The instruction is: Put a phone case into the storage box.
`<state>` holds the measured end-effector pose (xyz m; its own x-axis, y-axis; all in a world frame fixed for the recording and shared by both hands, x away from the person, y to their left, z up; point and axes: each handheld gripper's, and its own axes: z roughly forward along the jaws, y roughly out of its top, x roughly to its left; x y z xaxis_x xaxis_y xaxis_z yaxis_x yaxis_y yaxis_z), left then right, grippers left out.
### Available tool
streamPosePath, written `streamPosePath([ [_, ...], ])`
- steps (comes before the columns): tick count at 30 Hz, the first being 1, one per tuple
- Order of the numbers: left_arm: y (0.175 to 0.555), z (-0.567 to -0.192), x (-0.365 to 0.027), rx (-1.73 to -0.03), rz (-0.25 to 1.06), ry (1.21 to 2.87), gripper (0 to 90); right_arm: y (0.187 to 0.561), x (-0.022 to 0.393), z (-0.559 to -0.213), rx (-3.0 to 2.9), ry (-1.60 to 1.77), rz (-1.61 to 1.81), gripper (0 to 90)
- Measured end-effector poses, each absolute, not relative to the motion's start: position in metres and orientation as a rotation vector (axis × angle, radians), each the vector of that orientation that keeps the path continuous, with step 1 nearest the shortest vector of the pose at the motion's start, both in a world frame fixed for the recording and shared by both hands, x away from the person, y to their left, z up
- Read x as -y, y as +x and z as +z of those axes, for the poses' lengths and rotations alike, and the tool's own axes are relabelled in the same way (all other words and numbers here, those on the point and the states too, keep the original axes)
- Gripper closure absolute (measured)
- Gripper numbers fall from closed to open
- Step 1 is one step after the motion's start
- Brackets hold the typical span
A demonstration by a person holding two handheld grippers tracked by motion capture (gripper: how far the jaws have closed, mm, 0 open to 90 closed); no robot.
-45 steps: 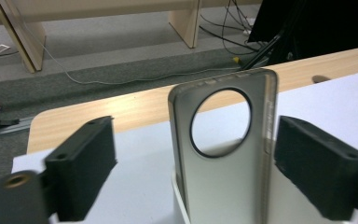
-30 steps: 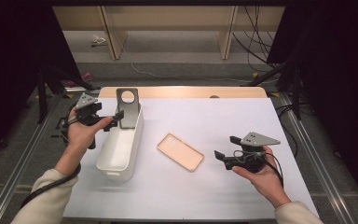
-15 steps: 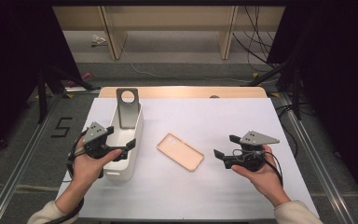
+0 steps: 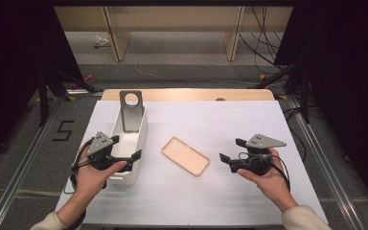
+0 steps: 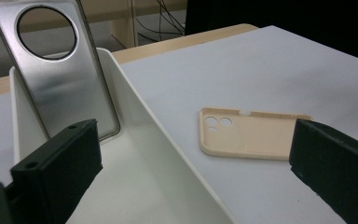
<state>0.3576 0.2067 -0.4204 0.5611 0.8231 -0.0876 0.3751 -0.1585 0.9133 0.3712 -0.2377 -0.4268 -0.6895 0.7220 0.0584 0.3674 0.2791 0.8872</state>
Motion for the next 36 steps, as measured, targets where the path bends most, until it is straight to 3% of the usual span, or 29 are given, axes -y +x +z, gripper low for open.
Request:
streamPosePath([
  [13,0.355,-0.417,-0.202,-0.979,0.548,1.734,2.3,0.379,0.233,-0.430,-2.225,1.009,1.352,17.6],
  [17,0.355,-0.417,-0.203,-0.982,0.554,1.732,2.8,0.385,0.225,-0.434,-2.257,1.015,1.310,25.5],
  [20,0.355,-0.417,-0.202,-0.988,0.548,1.727,3.3,0.389,0.220,-0.438,-2.295,1.012,1.252,39.0],
  [24,0.355,-0.417,-0.201,-0.989,0.542,1.729,3.6,0.396,0.216,-0.438,-2.343,1.035,1.169,66.1],
  [28,0.354,-0.417,-0.201,-0.989,0.538,1.729,3.9,0.404,0.210,-0.443,-2.430,1.079,1.080,87.4],
  [36,0.355,-0.417,-0.201,-0.989,0.538,1.728,4.3,0.418,0.195,-0.451,-2.508,1.132,0.953,90.0],
])
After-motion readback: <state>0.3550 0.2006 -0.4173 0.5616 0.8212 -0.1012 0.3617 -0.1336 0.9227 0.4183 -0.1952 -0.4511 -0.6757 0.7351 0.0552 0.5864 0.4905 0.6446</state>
